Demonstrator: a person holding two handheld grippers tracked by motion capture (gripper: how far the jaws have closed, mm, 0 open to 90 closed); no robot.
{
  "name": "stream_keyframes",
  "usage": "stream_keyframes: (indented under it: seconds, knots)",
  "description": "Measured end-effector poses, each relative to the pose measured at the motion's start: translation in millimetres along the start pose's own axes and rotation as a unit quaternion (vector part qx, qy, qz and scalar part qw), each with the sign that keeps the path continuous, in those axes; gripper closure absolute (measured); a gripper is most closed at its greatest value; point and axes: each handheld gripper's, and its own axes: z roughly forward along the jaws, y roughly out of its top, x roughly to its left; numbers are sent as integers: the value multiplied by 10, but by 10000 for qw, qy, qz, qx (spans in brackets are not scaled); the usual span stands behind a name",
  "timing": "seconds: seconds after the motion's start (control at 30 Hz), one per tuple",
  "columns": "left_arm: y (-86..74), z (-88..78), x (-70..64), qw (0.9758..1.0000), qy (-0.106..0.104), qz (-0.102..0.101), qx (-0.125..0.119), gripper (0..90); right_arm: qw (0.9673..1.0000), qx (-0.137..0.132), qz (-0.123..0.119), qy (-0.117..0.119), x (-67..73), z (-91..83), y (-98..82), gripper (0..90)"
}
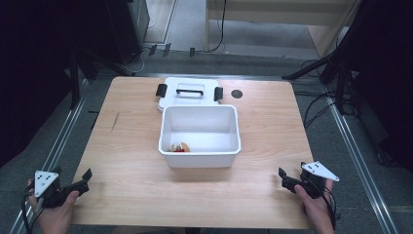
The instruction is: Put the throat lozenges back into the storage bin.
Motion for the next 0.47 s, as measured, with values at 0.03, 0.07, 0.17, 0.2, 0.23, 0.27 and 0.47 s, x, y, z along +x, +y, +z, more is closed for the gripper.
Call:
stream_keyframes:
  seconds: [0.03,0.07,0.17,0.2,0.23,0.27,0.47]
  knots:
    - [-1,1,-4,10000,-5,1,-7,0,10000,4,1,9,1,0,0,130]
    - [-1,1,-4,10000,-17,-6,-5,0,10000,5,0,12,1,0,0,130]
    - [1,5,12,9999,-38,-102,14,0,10000,10,-12,19,1,2,1,130]
    - [1,5,12,9999,-38,-102,14,0,10000,10,-12,19,1,2,1,130]
    - [1,5,13,9999,-42,-108,16,0,10000,12,-11,21,1,3,1,130]
    - [1,7,13,9999,-41,-106,20,0,10000,16,-16,20,1,4,1,130]
    - [9,23,-5,9999,-78,27,121,0,10000,48,-3,23,-1,8,3,130]
